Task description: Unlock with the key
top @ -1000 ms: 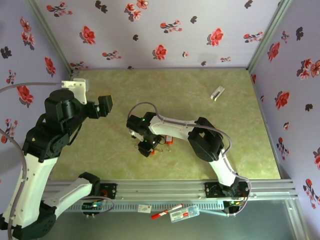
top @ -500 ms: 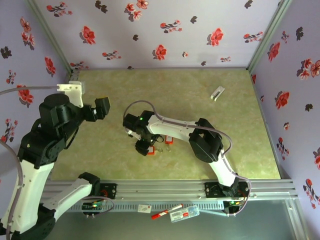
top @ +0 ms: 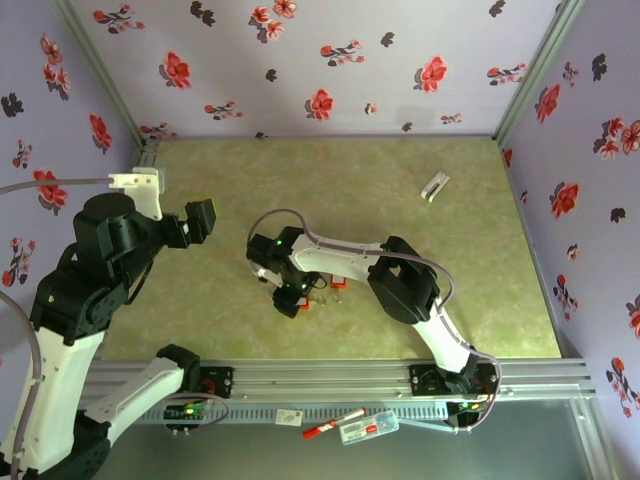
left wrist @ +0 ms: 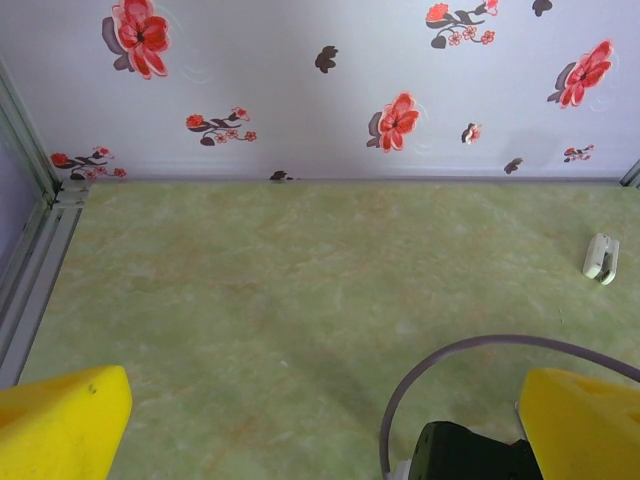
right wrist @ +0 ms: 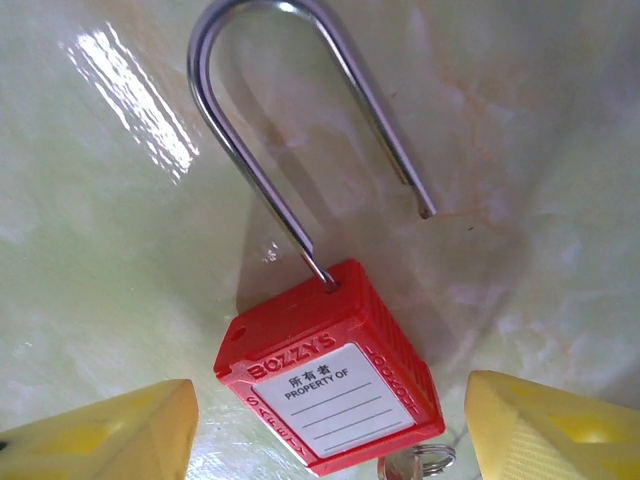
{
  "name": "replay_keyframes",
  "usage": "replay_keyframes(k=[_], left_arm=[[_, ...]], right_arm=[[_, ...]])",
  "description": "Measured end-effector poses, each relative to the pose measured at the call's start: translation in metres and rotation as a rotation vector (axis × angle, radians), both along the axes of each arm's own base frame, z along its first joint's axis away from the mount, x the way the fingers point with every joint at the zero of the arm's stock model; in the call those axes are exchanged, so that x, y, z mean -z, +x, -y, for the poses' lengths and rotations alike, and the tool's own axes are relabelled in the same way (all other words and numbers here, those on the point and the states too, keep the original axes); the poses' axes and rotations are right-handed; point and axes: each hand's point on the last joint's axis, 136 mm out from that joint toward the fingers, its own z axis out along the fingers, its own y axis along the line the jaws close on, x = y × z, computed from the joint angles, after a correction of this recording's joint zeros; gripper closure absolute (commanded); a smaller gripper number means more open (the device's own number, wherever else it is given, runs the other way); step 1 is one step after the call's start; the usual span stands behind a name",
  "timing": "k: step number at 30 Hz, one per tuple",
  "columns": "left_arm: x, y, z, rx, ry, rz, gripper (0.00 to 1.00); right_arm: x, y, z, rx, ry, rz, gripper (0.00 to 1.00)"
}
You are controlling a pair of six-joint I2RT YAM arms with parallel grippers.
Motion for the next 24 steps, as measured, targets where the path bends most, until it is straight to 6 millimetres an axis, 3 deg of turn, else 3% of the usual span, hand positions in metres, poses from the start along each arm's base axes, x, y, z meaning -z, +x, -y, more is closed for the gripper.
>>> replay_keyframes(k=[15,20,24], left_arm=[[0.002,0.001,0.0,-0.001,0.008,-0.005,0.0],[0.002,0.002,0.0,-0.002,0.009,-0.008,0.0],[0.003,0.003,0.0,-0.001,0.012,-0.009,0.0]], right_arm=[[0.016,-0.005,0.011,0.117,-0.042,-0.011,0.57],[0.014,0.0,0.011,0.256,-0.034,0.008,0.74],[0.014,0.006,0.015,0.44,-0.032,0.012,0.77]])
